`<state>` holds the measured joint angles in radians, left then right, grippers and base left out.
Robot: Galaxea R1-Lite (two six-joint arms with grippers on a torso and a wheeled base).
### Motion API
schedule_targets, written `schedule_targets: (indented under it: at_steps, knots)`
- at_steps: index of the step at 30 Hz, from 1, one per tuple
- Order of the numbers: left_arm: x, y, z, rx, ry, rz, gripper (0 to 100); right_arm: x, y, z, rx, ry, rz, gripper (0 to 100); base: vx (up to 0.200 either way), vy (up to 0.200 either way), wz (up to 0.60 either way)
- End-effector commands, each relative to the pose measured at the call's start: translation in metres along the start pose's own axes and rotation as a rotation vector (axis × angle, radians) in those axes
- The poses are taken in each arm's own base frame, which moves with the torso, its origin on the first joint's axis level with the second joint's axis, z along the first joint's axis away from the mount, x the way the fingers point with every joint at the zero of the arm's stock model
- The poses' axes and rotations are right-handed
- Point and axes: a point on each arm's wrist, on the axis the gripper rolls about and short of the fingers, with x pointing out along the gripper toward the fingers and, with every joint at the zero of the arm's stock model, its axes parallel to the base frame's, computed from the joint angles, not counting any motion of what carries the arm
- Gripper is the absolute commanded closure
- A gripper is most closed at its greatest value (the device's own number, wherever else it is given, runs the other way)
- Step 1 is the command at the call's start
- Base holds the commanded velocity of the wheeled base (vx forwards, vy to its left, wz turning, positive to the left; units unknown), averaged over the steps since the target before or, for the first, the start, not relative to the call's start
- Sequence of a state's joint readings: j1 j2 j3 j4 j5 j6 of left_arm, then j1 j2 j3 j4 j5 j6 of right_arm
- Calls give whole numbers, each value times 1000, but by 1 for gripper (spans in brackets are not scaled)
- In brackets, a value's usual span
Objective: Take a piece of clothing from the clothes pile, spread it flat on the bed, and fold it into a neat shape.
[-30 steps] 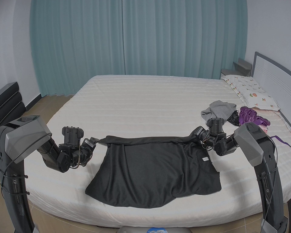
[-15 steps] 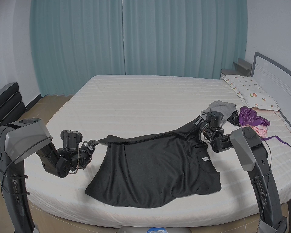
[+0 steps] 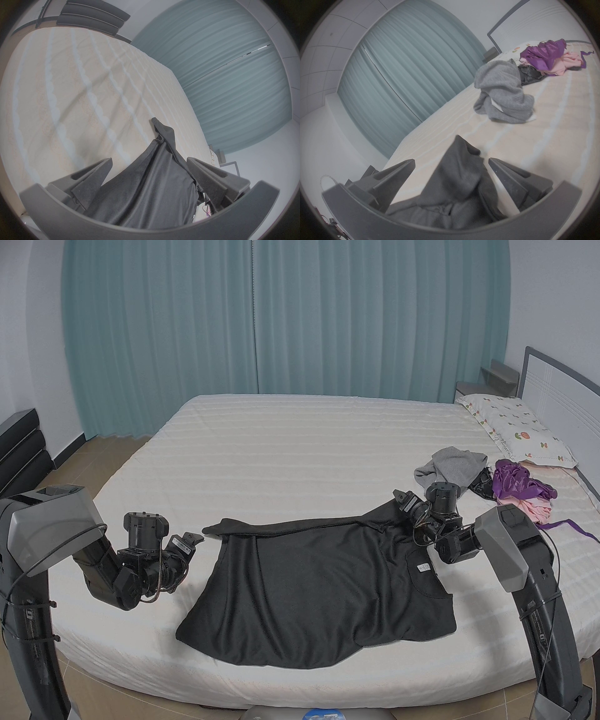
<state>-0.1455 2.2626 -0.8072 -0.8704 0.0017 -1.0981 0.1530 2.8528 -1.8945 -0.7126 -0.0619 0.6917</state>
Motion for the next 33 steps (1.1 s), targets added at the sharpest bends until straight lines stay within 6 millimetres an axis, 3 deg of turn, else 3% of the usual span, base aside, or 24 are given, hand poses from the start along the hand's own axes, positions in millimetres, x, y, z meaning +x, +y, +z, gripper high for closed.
schedule_targets:
  at_steps: [1,4,5,8,13,17,25,33]
  knots:
    - [-10,-2,-1,5,-1,-2,0,-49,9,29,23,37,11,0,0,0,0]
    - [-13,-4,-1,10,-1,-7,0,-77,7,36,25,76,41,0,0,0,0]
    - [-17,-4,-2,11,0,-4,0,-96,8,39,28,108,62,0,0,0,0]
    - [-25,0,-4,14,7,10,0,-129,6,36,32,172,65,0,0,0,0]
    - [-36,6,-8,16,22,33,0,-164,-2,28,41,204,41,0,0,0,0]
    - [-45,13,-24,33,65,64,0,-199,-6,26,113,221,20,0,0,0,0]
    - [-59,24,-52,90,97,124,0,-239,-15,16,206,295,-63,0,-175,0,0]
    - [-63,38,-58,165,92,196,0,-244,-24,3,232,350,-104,0,-125,0,0]
